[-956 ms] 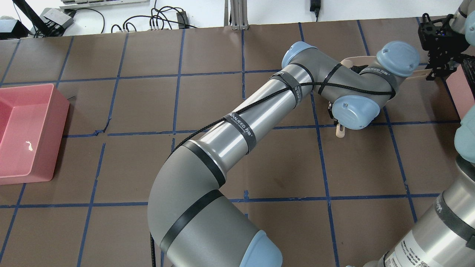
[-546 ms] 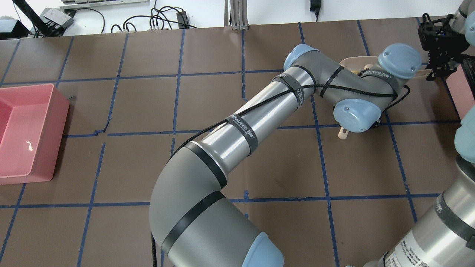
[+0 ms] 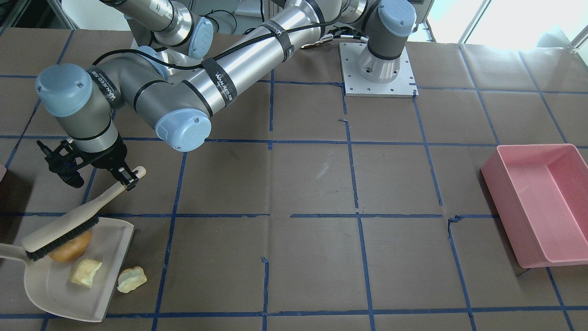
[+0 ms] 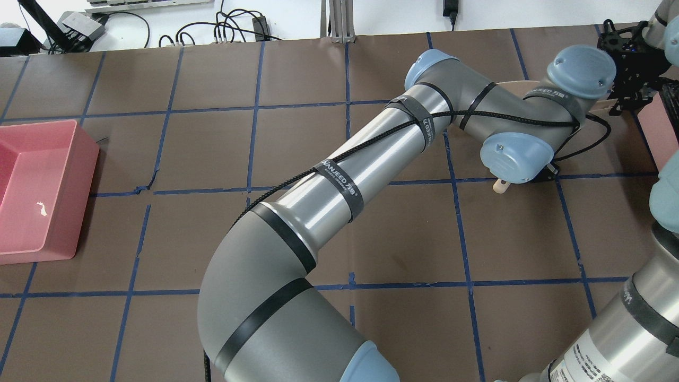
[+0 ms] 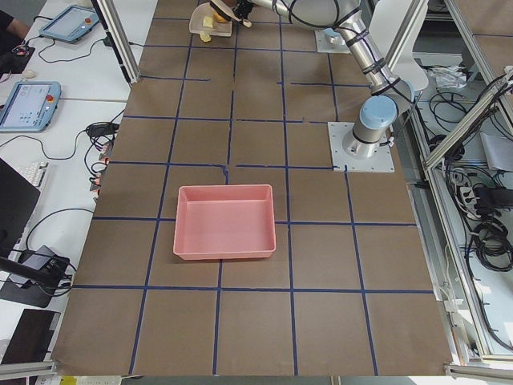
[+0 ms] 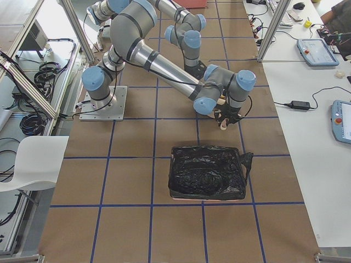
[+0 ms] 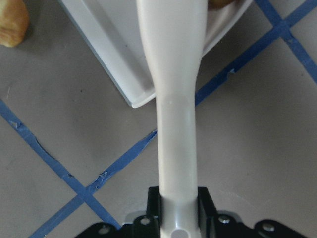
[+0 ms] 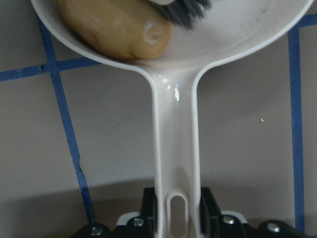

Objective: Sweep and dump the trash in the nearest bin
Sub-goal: 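Sweep the orange toy into the dustpan with the left gripper's brush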

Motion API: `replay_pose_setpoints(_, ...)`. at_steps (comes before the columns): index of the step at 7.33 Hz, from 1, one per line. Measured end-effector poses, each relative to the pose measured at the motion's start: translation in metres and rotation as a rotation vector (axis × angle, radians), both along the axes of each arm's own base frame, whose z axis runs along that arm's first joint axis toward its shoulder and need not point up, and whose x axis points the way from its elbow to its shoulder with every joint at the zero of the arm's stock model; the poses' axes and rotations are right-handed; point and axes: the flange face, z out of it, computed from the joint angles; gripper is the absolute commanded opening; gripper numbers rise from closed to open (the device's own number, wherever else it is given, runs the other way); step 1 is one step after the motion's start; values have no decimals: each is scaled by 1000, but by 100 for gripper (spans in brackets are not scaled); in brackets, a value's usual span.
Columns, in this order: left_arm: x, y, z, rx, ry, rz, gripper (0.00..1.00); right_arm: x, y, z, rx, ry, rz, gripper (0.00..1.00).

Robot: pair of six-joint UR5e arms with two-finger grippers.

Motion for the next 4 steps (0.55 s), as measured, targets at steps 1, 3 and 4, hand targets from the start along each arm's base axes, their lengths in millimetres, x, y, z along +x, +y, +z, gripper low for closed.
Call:
replay_pose_setpoints(1, 4, 3, 21, -6, 16, 48, 0, 0, 0, 0, 0, -1, 0, 0)
replay_pose_setpoints(3, 30, -18, 36, 12, 13, 297, 0, 0, 0, -1, 0, -2, 0, 0)
replay_pose_setpoints(4, 51, -38, 33, 46, -14, 440, 0, 0, 0, -1, 0, -2, 0, 0)
